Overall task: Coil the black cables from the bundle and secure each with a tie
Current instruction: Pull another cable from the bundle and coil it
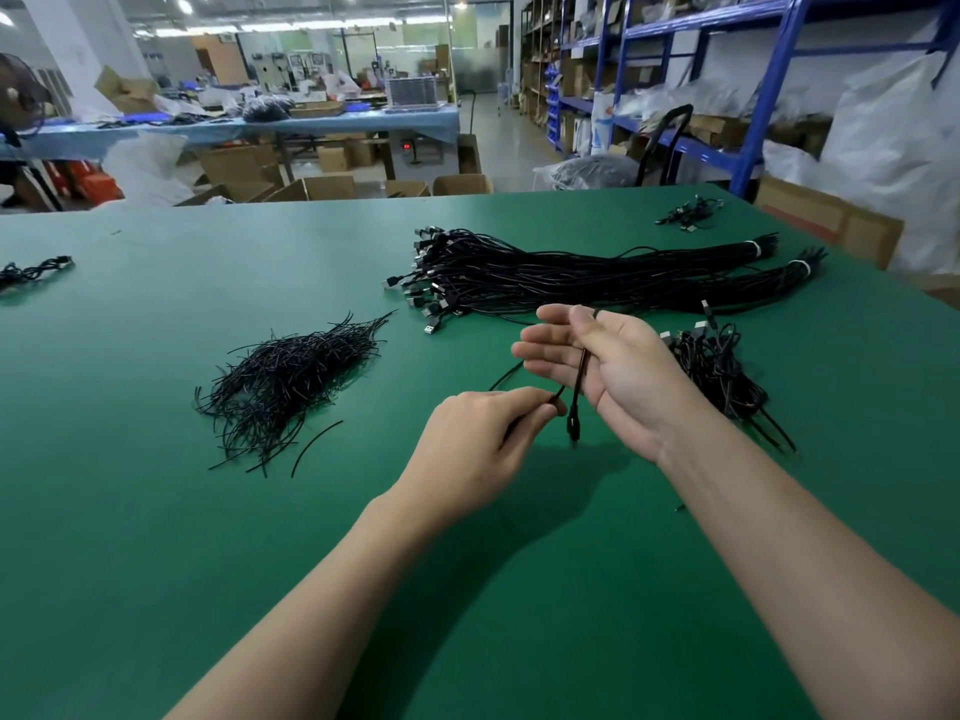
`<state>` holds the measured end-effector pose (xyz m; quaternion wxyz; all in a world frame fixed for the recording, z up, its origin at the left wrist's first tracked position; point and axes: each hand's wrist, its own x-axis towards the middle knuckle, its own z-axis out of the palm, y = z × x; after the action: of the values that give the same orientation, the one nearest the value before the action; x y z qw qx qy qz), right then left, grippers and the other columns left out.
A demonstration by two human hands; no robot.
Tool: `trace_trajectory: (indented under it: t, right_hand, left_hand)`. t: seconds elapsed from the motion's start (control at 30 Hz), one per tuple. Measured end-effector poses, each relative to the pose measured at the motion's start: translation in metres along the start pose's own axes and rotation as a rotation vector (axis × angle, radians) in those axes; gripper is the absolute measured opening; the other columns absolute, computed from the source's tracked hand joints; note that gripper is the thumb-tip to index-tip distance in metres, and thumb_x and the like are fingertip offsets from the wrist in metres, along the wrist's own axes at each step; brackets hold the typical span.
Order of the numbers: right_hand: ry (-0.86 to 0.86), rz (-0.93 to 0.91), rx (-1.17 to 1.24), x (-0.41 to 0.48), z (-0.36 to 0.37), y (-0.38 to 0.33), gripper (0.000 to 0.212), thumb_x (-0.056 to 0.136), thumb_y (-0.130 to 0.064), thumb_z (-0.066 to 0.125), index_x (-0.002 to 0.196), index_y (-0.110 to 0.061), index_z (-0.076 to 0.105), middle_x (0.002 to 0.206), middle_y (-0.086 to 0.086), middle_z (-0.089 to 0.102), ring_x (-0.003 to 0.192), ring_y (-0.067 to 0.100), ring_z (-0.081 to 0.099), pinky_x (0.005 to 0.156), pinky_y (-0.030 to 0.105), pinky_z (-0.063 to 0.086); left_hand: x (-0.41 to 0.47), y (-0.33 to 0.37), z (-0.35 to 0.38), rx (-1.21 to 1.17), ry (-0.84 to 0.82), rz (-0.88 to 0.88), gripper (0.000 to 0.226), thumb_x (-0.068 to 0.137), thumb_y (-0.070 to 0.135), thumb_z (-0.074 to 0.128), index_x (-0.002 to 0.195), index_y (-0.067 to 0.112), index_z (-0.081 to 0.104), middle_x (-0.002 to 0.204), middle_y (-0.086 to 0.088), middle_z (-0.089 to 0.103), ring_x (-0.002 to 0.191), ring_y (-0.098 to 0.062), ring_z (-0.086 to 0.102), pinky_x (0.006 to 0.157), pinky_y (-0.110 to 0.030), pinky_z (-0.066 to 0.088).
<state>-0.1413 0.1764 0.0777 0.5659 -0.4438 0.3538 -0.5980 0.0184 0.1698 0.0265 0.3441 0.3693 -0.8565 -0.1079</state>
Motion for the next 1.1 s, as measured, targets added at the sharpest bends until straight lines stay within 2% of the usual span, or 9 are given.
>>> trace_trajectory:
  t: [0.1,0.3,0.43,0.57,0.63,0.73,0.9,1.0,1.1]
  right_hand:
    - [0.043,-0.074,-0.106,0.002,0.008,0.010,0.035,0.112,-0.018,0.029,0.107,-0.001,0.059,0.094,0.013,0.076,0.094,0.029,0.075,0.083,0.033,0.061]
    - [0.157,-0.051,0.180,0.007,0.007,0.013,0.036,0.112,-0.017,0.026,0.110,0.002,0.057,0.097,0.017,0.075,0.092,0.027,0.076,0.080,0.032,0.062]
    - [0.125,-0.161,-0.281,0.003,0.009,0.025,0.034,0.111,-0.015,0.030,0.103,-0.002,0.059,0.094,0.015,0.074,0.088,0.024,0.076,0.079,0.031,0.061]
    - [0.035,-0.221,-0.812,-0.001,0.004,0.033,0.031,0.108,-0.020,0.042,0.092,-0.010,0.066,0.083,0.004,0.072,0.075,0.013,0.070,0.068,0.027,0.057]
    - [-0.037,-0.185,-1.006,-0.006,-0.001,0.036,0.037,0.108,-0.028,0.043,0.083,-0.009,0.062,0.071,0.002,0.067,0.064,0.019,0.060,0.064,0.039,0.052]
    - [-0.199,-0.046,-0.884,-0.013,-0.009,0.036,0.047,0.109,-0.039,0.036,0.074,-0.016,0.058,0.054,-0.007,0.049,0.051,0.014,0.039,0.053,0.034,0.035]
    - [-0.467,0.269,-0.463,-0.019,-0.014,0.025,0.065,0.102,-0.057,0.026,0.073,-0.016,0.067,0.051,-0.007,0.027,0.050,0.012,0.021,0.047,0.024,0.018]
    - [-0.623,0.357,-0.138,-0.027,-0.016,0.018,0.052,0.105,-0.044,0.033,0.076,-0.014,0.064,0.054,-0.005,0.020,0.050,0.011,0.020,0.050,0.026,0.014]
    - [-0.663,0.269,0.138,-0.030,-0.008,0.010,0.036,0.104,-0.030,0.036,0.084,-0.014,0.062,0.057,-0.006,0.020,0.049,0.009,0.019,0.048,0.022,0.020]
  left_hand:
    - [-0.001,0.001,-0.001,0.057,0.027,0.025,0.023,0.103,0.030,0.053,0.109,0.020,0.073,0.080,0.005,0.072,0.072,-0.021,0.064,0.062,-0.036,0.049]
    - [-0.002,0.003,-0.004,0.151,0.036,0.063,0.022,0.104,0.029,0.053,0.110,0.019,0.072,0.085,0.003,0.074,0.073,-0.028,0.065,0.059,-0.035,0.047]
    - [0.000,-0.001,-0.008,0.182,0.055,0.081,0.024,0.104,0.033,0.054,0.099,0.019,0.073,0.079,0.003,0.072,0.072,-0.026,0.064,0.060,-0.038,0.046]
    - [0.000,-0.002,-0.015,0.185,0.132,0.172,0.017,0.095,0.031,0.065,0.083,0.019,0.071,0.071,0.008,0.065,0.060,-0.018,0.054,0.053,-0.028,0.035]
    - [0.001,-0.008,-0.022,0.108,0.134,0.161,0.018,0.090,0.032,0.074,0.079,0.019,0.068,0.067,0.013,0.053,0.059,-0.012,0.044,0.054,-0.025,0.033]
    - [0.004,-0.017,-0.032,-0.087,0.144,0.147,0.022,0.083,0.028,0.083,0.076,0.014,0.067,0.069,0.013,0.053,0.060,-0.008,0.046,0.057,-0.018,0.034]
    - [0.010,-0.015,-0.037,-0.275,0.233,0.141,0.020,0.077,0.027,0.086,0.075,0.016,0.070,0.068,0.012,0.059,0.061,-0.007,0.050,0.059,-0.015,0.036]
    - [0.010,-0.019,-0.035,-0.527,0.231,0.020,0.011,0.079,0.028,0.084,0.078,0.023,0.074,0.073,0.008,0.069,0.066,-0.007,0.058,0.064,-0.017,0.043]
    - [0.008,-0.016,-0.019,-0.705,0.220,-0.075,0.007,0.087,0.029,0.071,0.084,0.028,0.076,0.076,-0.001,0.072,0.073,-0.008,0.060,0.068,-0.024,0.047]
